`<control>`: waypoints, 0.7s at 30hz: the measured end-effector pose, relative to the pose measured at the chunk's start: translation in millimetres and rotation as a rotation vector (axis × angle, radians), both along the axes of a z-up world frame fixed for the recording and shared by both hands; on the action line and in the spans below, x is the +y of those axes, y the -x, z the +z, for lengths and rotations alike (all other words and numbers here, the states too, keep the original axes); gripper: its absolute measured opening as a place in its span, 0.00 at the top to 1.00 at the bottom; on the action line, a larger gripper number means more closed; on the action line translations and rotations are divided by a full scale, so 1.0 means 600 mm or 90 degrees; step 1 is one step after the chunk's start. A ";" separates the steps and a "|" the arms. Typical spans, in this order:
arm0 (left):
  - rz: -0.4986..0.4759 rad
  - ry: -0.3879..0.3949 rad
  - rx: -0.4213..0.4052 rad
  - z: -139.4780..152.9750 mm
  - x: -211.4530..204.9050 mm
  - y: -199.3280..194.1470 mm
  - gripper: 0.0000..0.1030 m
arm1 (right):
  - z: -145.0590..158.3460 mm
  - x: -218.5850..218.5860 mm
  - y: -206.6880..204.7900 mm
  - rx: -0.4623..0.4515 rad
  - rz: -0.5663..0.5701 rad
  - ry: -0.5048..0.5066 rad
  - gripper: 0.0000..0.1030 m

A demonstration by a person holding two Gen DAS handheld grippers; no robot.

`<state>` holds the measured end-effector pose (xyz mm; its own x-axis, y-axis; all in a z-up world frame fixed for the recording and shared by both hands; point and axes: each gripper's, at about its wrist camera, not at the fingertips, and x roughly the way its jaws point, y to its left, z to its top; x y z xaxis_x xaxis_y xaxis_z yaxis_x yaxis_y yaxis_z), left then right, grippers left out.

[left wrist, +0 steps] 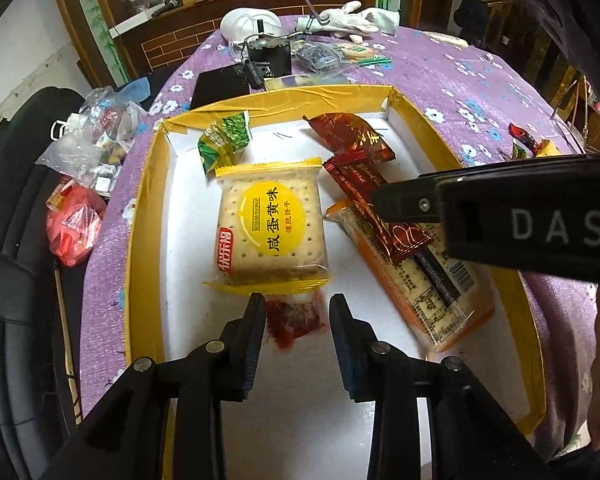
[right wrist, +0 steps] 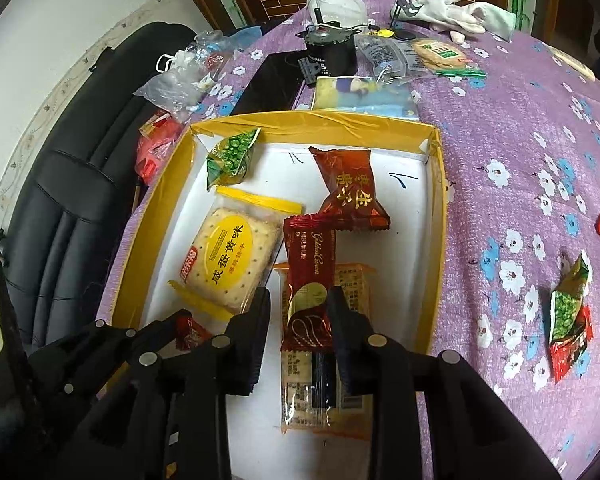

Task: Organize snacks
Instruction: 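Lower the red candy and chocolate bar into the tray and open both grippers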

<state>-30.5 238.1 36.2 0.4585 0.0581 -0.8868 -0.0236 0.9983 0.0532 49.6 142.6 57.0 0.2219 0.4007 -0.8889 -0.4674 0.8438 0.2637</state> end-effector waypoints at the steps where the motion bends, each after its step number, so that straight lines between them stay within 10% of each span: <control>1: 0.001 -0.002 -0.002 0.001 0.000 0.001 0.66 | 0.001 -0.003 0.001 0.001 -0.002 -0.003 0.72; 21: 0.030 -0.042 -0.022 0.020 -0.027 0.021 0.48 | 0.022 -0.075 0.028 0.011 -0.025 -0.037 0.63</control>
<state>-43.3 222.0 48.4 0.4842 0.1374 -0.8641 -0.0728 0.9905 0.1166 33.1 97.5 69.9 0.2227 0.4431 -0.8684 -0.4295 0.8442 0.3207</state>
